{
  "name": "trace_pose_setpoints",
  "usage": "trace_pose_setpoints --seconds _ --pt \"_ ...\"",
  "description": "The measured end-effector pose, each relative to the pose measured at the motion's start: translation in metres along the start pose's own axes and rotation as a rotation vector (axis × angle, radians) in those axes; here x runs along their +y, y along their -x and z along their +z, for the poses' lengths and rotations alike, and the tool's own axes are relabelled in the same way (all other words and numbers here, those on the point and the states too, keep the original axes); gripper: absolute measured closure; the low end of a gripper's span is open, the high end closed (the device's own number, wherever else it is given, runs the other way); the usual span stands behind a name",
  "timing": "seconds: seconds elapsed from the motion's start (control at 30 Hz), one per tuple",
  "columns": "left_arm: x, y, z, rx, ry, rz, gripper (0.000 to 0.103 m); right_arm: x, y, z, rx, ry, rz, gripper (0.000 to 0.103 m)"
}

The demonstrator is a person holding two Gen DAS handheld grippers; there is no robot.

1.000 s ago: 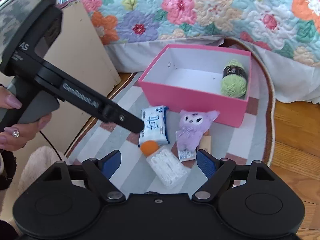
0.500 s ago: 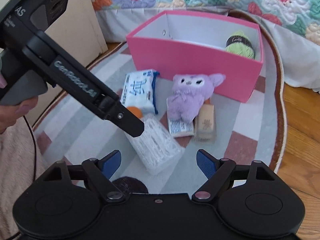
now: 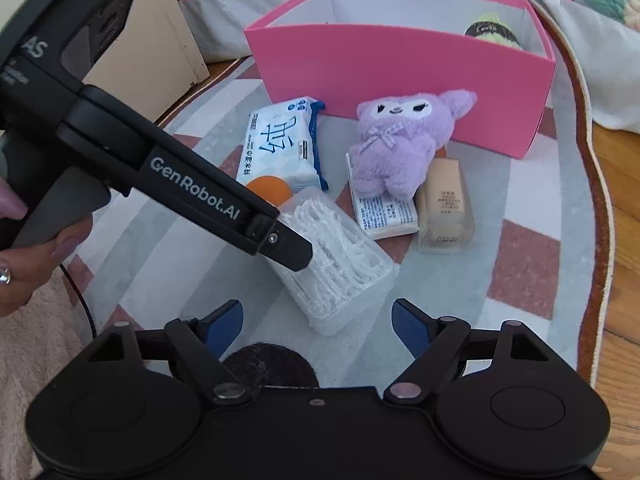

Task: Organize objects
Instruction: 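Move the left tool back to the clear plastic box and close on it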

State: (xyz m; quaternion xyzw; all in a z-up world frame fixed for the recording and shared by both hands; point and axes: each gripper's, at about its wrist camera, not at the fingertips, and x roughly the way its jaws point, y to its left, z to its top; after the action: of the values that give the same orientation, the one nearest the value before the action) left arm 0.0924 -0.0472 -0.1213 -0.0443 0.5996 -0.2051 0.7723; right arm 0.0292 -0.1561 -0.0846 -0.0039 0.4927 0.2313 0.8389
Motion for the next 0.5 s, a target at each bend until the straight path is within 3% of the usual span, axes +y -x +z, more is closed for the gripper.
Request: trace_pose_setpoints --seconds 0.2,0.37,0.5 --pt "-0.005 -0.002 -0.004 0.021 0.011 -0.042 0.044 0.000 -0.003 -0.003 0.003 -0.004 0.002 0.018" --pt "-0.007 -0.004 -0.016 0.086 0.076 -0.151 0.044 0.001 0.006 -0.007 0.010 0.006 -0.018 0.018" --pt "-0.008 -0.001 -0.019 0.052 0.134 -0.165 0.044 -0.004 0.006 -0.010 0.000 -0.001 -0.028 0.018"
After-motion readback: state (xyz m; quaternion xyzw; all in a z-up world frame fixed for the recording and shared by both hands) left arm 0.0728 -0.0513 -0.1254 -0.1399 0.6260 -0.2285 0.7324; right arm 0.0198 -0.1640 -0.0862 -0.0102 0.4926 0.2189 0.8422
